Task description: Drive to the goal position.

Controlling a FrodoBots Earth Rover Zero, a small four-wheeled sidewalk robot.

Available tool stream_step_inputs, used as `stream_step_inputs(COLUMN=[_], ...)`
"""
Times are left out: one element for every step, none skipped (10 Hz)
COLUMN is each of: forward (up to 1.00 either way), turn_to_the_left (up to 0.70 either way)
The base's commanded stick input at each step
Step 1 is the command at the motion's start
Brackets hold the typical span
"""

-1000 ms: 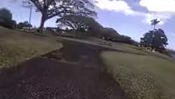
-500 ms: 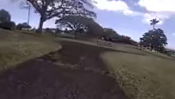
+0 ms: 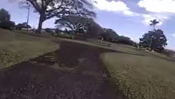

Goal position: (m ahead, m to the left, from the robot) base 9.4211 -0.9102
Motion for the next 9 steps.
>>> stream_step_inputs(forward=[0.50, 0.50, 0.50, 0.50, 0.50, 0.50, 0.50, 0.50, 0.50], turn_to_the_left=[0.06, 0.30, 0.50, 0.50, 0.50, 0.50, 0.32, 0.10, 0.00])
